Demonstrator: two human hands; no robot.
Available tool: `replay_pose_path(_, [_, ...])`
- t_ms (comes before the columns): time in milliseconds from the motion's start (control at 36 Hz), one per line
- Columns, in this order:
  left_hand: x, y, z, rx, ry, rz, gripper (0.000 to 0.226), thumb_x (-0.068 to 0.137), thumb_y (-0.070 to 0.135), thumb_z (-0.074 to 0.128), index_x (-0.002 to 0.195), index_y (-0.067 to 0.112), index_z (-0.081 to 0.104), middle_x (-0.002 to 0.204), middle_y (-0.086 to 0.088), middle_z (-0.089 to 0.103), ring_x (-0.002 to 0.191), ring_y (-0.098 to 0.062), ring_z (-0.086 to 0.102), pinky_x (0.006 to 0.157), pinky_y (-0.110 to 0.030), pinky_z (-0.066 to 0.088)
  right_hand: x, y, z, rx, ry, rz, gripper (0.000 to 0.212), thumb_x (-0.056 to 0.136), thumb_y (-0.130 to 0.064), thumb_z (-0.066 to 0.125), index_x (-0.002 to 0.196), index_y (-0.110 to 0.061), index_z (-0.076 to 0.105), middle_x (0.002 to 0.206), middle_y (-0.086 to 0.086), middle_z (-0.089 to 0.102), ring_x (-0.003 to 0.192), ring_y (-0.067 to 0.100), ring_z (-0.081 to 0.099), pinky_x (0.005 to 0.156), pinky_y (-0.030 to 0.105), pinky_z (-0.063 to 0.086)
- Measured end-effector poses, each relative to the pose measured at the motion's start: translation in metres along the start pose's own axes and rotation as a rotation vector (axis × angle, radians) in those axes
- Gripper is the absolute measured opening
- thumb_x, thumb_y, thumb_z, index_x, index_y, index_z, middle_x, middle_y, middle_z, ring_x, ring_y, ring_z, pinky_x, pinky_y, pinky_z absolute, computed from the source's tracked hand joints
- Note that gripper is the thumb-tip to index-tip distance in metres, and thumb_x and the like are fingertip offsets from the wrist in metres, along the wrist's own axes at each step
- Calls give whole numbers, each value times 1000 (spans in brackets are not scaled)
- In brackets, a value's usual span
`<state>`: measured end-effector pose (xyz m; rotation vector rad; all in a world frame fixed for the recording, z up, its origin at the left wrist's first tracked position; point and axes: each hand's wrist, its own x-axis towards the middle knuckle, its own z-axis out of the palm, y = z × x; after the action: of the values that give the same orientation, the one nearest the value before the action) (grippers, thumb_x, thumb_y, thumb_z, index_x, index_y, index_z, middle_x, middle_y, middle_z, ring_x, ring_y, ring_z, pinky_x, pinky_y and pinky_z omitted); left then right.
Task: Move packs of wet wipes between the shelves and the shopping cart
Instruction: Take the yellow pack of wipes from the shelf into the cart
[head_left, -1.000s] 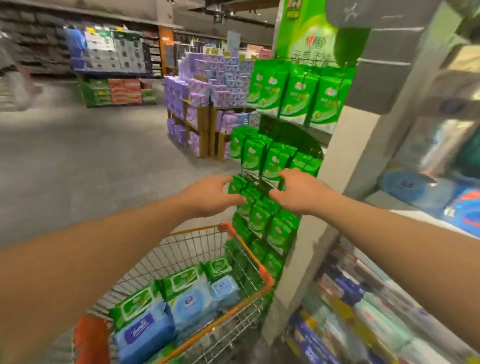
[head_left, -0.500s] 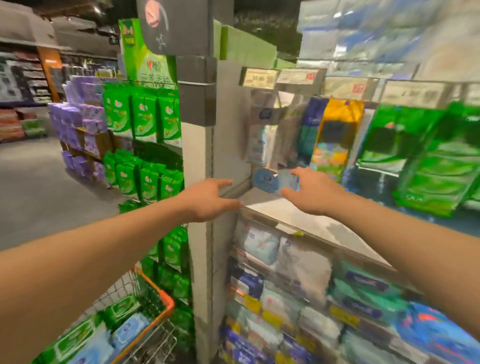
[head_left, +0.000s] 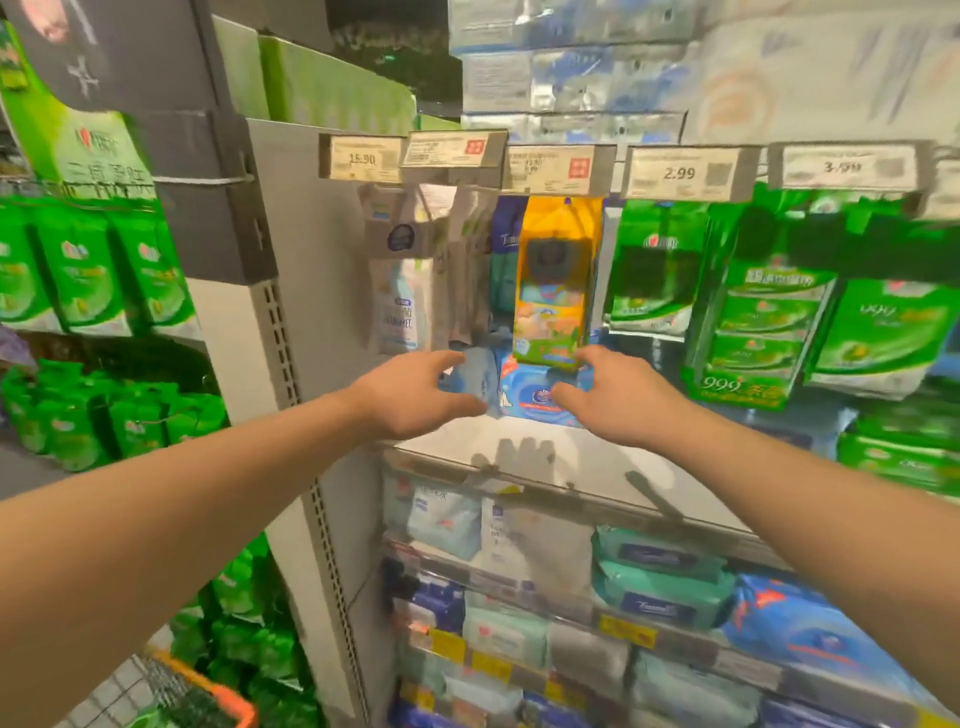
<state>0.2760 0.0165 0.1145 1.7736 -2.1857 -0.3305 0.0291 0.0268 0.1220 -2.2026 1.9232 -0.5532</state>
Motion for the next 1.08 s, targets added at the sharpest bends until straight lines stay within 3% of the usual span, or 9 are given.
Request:
replay_pose_path(139, [44,-4,-7,-64,8,99,94,79,68,67,157,24,40,160,-1,44,141,-21,47,117,-37,37,18,-16,-3,80,111,16,51,95,-45,59,139,-20,51,123,10,68,110,29,62,73,30,39])
replay_pose_path(389, [107,-2,-3,-325,5,222,92,78,61,69,156,21,41,158,2,46,140,-16,49,117,-36,38,54,-41,-8,208,155,135,34,95,-46,59,119,-23,54,121,7,64,116,28,60,74,30,36])
replay_pose_path(472, [122,-1,2,-439,-17,228,87,87,58,70,158,20,37,158,3,45,137,-15,49,111,-32,39,67,-39,-5,212,128,212,59,93,-53,61,130,-10,48,134,15,58,122,31,56,86,36,41])
replay_pose_path(667, [149,7,6,-725,-33,259,58,96,44,67,145,28,41,120,23,56,107,12,59,103,-18,44,95,-24,-1,464,219,226,44,90,-35,71,121,-14,47,81,-14,57,65,-6,55,50,8,39])
replay_pose_path(750, [170,10,11,-774,-20,237,126,66,90,67,162,21,21,161,7,39,143,-6,43,122,-41,33,104,-21,0,542,226,178,33,95,-23,63,123,-18,46,96,-10,60,73,-11,51,52,0,37])
replay_pose_path(861, [188,19,20,-841,10,251,148,47,100,63,164,27,11,168,10,24,152,-6,29,125,-41,26,114,-17,8,626,248,132,42,90,-36,69,129,-25,57,134,-7,47,102,8,63,82,20,52])
replay_pose_path(944, [195,29,25,-920,44,276,126,54,96,65,160,39,27,166,11,30,151,-6,31,125,-43,28,120,-12,14,753,251,129,72,72,-51,77,136,-31,52,143,-10,48,113,11,64,100,43,54])
replay_pose_path(1000, [198,35,27,-874,73,276,116,56,92,62,157,43,31,166,10,30,151,-10,31,124,-43,27,130,-2,21,851,254,140,104,58,-60,77,150,-31,36,156,-4,42,121,12,62,102,46,52])
replay_pose_path(1083, [193,47,29,-920,122,285,89,57,76,56,140,45,46,146,12,52,141,-12,45,119,-40,33,136,4,27,951,262,166,110,55,-57,74,153,-33,30,140,-4,60,115,15,67,100,48,54])
